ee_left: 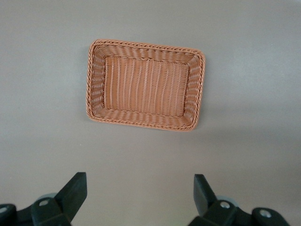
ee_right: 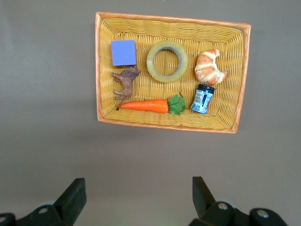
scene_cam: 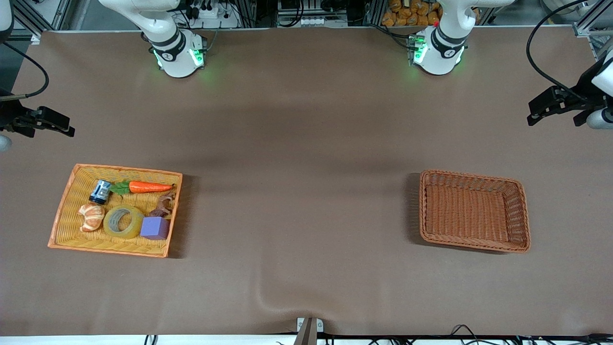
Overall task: Transfer tape with both arms
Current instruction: 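Move the right gripper toward the yellow tape roll in the yellow tray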
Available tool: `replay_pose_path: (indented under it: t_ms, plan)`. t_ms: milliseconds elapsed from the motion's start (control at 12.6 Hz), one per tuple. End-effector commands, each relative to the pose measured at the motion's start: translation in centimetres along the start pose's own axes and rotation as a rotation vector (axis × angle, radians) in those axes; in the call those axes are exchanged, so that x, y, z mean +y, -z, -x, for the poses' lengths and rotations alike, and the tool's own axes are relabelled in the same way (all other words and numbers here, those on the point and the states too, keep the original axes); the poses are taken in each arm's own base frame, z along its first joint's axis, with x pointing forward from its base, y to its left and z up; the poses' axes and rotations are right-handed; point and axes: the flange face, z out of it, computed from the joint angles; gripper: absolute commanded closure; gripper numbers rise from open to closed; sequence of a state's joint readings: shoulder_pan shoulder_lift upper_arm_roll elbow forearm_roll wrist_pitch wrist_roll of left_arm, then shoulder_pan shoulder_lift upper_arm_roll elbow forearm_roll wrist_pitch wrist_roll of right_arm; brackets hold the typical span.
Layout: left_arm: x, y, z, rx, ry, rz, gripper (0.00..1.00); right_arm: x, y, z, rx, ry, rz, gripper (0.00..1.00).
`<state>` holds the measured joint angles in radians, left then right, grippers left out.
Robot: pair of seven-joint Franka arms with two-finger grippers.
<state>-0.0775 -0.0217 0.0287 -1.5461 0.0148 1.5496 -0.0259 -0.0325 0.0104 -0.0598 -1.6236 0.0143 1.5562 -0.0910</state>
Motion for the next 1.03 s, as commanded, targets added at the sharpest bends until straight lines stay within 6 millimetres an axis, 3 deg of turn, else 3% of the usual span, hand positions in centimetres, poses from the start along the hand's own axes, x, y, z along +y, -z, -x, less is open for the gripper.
replay_pose_path:
  t_ms: [0, 476, 714, 873, 952]
  plan:
    - [-0.3, 0.3, -0.2, 0.002, 0.016, -0.027, 0.0, -0.6, 0.1, 0.5, -0.007, 0.012, 0.006, 0.0]
    - [-0.4, 0.5, -0.3, 0.008, 0.012, -0.028, 0.0, -0.7, -1.0, 0.5, -0.047, -0.004, 0.004, 0.0]
    - [-1.7, 0.6, 0.0, 0.002, 0.039, -0.023, 0.0, -3.5, -2.3, -0.8, -0.054, 0.048, 0.013, 0.0]
    - [-1.4, 0.6, 0.0, 0.002, 0.033, -0.015, 0.0, -3.7, -2.3, -1.0, -0.045, 0.049, 0.017, 0.0]
    - [-1.5, 0.5, 0.0, 0.001, 0.027, -0.015, 0.0, -3.5, -3.4, -2.0, -0.039, 0.046, 0.018, 0.0]
